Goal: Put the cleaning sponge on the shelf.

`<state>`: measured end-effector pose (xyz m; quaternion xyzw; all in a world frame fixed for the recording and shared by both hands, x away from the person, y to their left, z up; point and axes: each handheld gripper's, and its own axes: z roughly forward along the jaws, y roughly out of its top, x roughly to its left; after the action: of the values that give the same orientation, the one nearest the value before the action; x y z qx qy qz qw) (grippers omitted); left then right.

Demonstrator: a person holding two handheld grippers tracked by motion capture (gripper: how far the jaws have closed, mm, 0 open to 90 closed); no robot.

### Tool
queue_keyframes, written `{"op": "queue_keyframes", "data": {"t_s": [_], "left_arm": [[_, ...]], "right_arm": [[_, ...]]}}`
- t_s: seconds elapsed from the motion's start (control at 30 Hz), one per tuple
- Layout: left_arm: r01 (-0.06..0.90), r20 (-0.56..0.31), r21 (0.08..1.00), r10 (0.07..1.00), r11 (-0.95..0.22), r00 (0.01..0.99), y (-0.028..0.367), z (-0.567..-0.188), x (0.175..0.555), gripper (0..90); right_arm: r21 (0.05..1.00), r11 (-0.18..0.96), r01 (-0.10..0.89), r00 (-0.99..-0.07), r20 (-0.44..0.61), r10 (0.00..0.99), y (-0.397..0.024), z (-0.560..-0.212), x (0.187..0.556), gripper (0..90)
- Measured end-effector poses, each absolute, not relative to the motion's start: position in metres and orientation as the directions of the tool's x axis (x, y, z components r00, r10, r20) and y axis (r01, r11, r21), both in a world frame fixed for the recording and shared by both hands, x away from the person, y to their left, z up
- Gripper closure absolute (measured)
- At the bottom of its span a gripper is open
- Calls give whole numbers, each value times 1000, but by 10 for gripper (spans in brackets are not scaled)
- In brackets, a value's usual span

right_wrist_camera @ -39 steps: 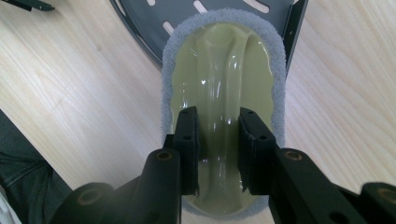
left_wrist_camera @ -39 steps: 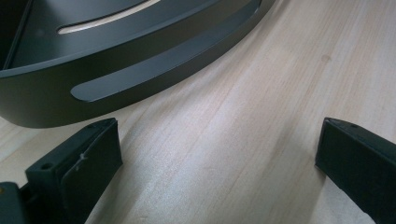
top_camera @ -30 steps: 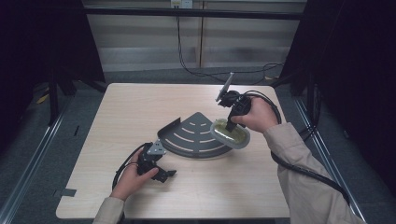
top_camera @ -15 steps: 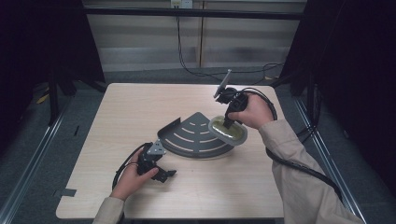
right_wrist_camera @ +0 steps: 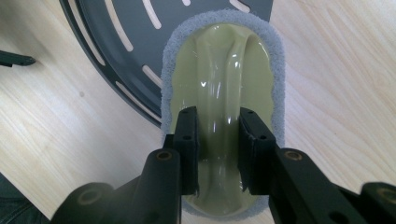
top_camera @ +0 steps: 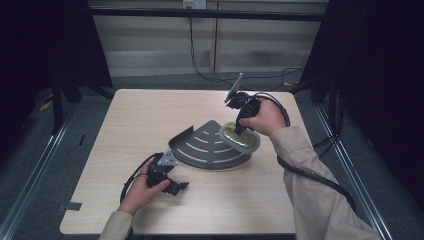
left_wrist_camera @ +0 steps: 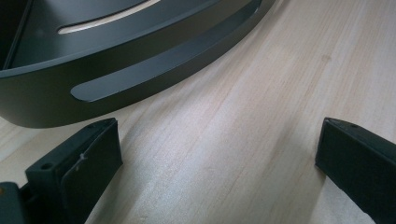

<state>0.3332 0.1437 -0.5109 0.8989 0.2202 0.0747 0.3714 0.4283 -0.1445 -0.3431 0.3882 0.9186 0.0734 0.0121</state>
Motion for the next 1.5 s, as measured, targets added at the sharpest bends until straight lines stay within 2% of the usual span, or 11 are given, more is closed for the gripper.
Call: {"op": "queue_keyframes", "data": {"t_s": [1.5], "left_arm": [[341, -34, 701, 449, -626, 893, 144, -511, 333, 0]], "right_arm": [[159, 632, 758, -647, 63, 760, -134, -382, 449, 713]]}}
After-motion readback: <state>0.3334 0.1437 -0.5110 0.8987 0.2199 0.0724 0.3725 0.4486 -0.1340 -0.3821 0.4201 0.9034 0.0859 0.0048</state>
